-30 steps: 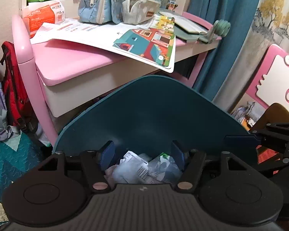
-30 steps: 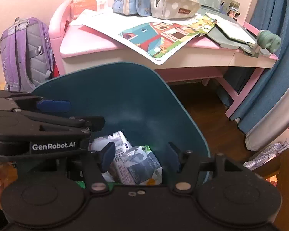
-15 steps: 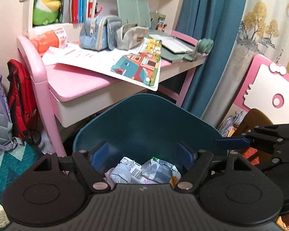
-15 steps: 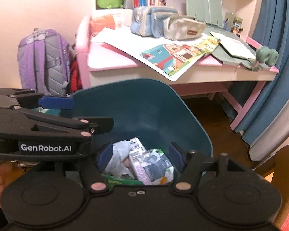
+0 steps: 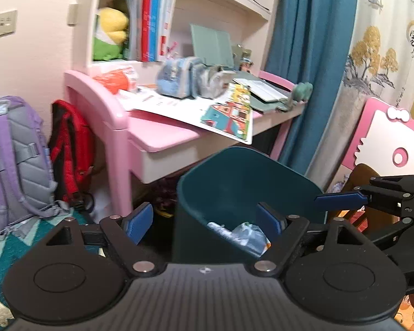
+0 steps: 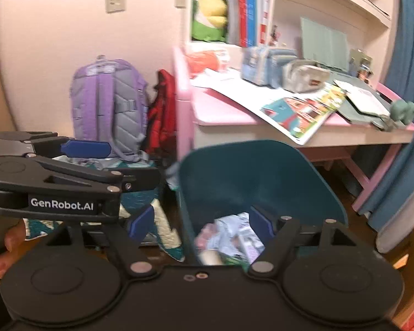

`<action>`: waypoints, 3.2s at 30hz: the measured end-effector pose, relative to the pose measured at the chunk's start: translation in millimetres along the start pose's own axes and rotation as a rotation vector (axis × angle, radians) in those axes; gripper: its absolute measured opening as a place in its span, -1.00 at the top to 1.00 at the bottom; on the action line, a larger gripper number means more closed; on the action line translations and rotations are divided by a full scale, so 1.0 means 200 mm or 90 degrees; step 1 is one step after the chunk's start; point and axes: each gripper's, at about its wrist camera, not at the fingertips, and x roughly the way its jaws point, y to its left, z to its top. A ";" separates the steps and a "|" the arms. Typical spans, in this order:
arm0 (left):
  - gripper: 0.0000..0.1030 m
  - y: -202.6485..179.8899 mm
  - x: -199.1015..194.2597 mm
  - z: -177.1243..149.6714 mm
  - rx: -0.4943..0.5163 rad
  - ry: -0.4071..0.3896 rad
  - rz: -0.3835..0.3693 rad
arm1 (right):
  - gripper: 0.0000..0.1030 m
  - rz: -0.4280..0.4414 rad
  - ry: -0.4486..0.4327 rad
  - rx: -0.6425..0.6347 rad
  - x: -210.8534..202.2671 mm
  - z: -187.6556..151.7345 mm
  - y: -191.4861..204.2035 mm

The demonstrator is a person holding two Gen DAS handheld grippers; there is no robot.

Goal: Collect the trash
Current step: 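Move both tools back down toward the red bag and snack stick, then grasp white snack stick with left tool while right tool grasps brown snack wrapper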

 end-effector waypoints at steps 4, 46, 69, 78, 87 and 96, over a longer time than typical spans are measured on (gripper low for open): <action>-0.59 0.11 -0.13 -0.06 -0.001 -0.016 0.026 | -0.59 0.030 -0.005 -0.022 0.00 -0.01 0.16; -0.99 1.74 0.26 -1.71 -0.195 0.189 0.201 | -0.99 0.114 0.291 0.097 1.89 -1.19 1.14; -0.98 1.76 1.16 -2.67 -0.135 0.444 0.084 | -0.79 0.080 0.595 -0.096 2.67 -2.11 1.24; -0.50 1.70 1.38 -2.86 -0.074 0.477 0.046 | -0.77 0.027 0.661 0.080 2.82 -2.29 1.05; 0.11 1.65 1.46 -2.98 -0.043 0.514 0.014 | -0.63 -0.021 0.692 0.188 2.90 -2.39 0.93; 0.43 1.64 1.49 -3.02 -0.054 0.532 0.026 | 0.08 0.001 0.728 0.180 2.94 -2.44 0.96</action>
